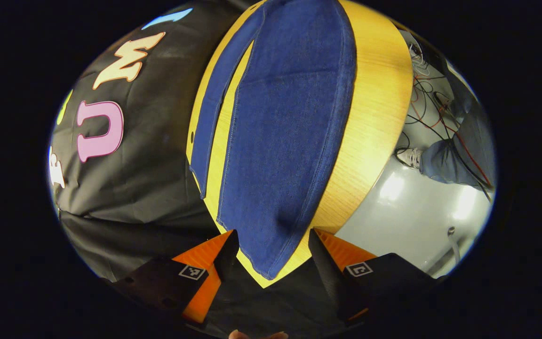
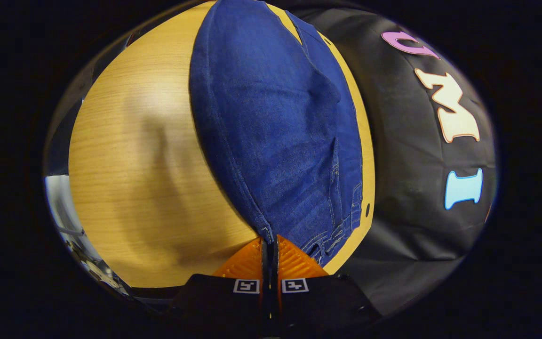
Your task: Grasp the waist and the cuffs of the jeans and fold them to make the two legs overlap; first hold the waist and fold one-third of the jeans toward the cuffs, then hold the cuffs and fold the remaining one-third in the same direction to finish folding.
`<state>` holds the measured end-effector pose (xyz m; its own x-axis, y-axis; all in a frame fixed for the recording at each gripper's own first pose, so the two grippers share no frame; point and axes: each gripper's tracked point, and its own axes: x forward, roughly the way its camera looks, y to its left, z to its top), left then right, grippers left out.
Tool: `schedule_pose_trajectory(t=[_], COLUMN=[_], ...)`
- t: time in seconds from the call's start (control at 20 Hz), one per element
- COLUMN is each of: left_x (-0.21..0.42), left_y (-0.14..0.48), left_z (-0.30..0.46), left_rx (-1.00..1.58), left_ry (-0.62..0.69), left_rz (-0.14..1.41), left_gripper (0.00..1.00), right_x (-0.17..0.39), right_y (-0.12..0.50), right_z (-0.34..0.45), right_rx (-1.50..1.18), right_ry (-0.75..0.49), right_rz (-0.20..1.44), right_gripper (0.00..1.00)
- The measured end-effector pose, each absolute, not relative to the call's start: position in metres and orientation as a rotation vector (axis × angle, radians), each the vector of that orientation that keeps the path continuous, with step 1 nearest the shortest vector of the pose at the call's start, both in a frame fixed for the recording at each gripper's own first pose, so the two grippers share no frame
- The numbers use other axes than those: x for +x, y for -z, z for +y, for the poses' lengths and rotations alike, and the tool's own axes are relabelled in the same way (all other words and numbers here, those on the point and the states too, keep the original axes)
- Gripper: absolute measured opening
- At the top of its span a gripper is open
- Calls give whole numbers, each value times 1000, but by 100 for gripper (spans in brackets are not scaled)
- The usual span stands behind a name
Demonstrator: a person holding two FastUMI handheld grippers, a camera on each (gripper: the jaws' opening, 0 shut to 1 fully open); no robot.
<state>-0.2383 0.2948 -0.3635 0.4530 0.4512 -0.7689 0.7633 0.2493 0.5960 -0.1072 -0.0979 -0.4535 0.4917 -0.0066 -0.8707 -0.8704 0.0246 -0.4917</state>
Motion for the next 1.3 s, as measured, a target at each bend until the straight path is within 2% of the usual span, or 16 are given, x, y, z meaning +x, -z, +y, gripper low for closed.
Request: schedule_pose_trajectory(t=[0.35, 0.4, 0.45, 0.5, 0.55, 0.8, 1.0, 1.3], left_x=[-227, -229, -230, -232, -232, -235, -209, -158], left_y=[382, 386, 388, 388, 387, 386, 358, 310], left_z=[294, 295, 294, 294, 292, 293, 293, 295], left_rx=[1426, 1413, 1402, 1399, 1390, 1317, 1141, 973], left_ry=[383, 385, 374, 363, 362, 251, -4, -176], left_rz=[1162, 1177, 1181, 1187, 1192, 1237, 1208, 1155], left_gripper=[63, 45, 38, 19, 15, 0, 0, 0], right_x=[-106, -106, -106, -106, -107, -102, -76, -30], right_y=[453, 451, 451, 451, 451, 440, 406, 350], right_z=[-98, -98, -98, -98, -98, -94, -88, -74], right_rx=[-1401, -1400, -1394, -1382, -1364, -1295, -1207, -1153], right_ry=[-775, -768, -759, -744, -728, -642, -540, -445], right_rz=[825, 825, 826, 832, 839, 799, 703, 557], right_gripper=[3, 4, 4, 4, 4, 4, 4, 4])
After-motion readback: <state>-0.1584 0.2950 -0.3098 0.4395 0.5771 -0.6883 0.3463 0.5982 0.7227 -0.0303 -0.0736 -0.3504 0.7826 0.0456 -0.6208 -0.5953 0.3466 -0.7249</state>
